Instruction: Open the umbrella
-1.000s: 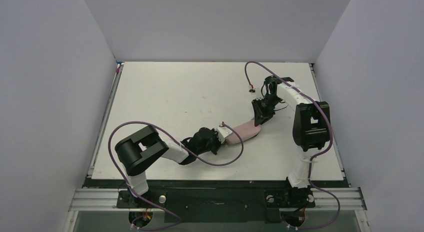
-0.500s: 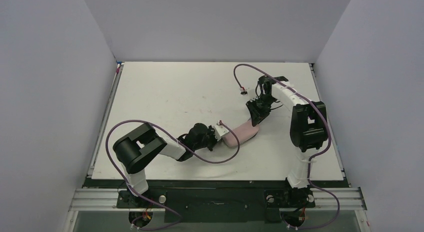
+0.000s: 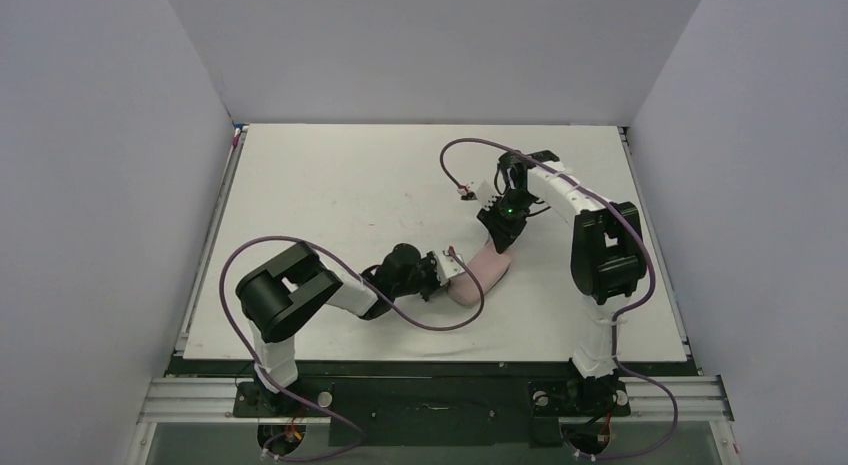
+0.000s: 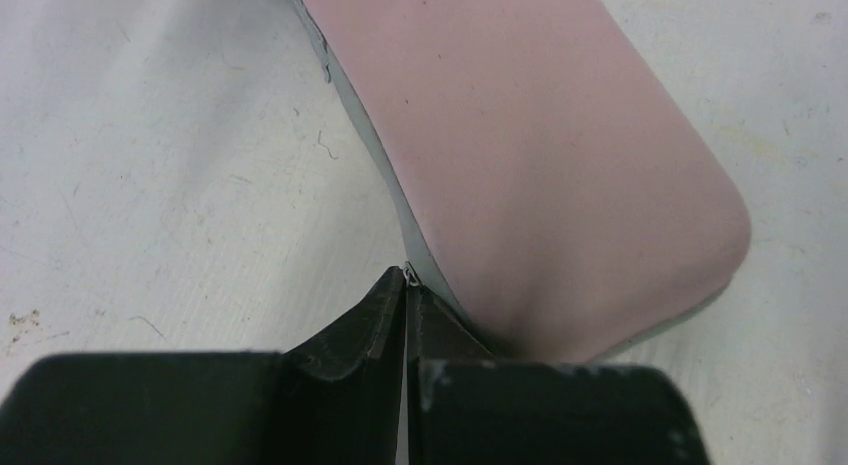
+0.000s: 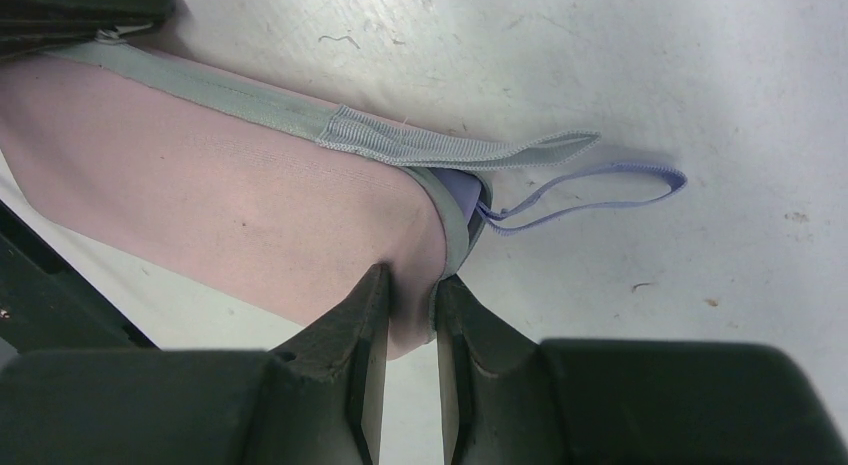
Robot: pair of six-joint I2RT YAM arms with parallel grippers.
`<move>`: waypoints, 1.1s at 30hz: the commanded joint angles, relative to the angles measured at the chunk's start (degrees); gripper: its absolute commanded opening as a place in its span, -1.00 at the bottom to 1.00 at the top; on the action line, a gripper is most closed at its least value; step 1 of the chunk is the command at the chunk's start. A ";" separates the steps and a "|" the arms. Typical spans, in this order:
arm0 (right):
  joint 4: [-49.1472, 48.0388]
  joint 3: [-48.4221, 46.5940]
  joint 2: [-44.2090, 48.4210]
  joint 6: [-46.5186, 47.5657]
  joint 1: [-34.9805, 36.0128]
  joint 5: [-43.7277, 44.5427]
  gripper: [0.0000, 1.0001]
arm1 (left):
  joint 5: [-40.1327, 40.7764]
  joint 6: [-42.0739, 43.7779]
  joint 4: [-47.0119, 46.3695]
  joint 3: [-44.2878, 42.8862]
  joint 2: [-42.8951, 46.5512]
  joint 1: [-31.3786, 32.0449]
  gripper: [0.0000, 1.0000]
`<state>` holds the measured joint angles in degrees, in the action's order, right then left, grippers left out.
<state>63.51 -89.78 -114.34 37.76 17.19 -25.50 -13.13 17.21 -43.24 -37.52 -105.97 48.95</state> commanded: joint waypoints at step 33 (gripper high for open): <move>-4.00 5.86 -1.68 -17.17 -8.26 -10.58 -1.00 | 15.72 -2.53 13.08 -4.84 9.04 -3.42 0.94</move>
<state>64.97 -87.22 -116.16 27.29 11.77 -37.34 -3.03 14.59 -36.45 -41.67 -103.74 47.31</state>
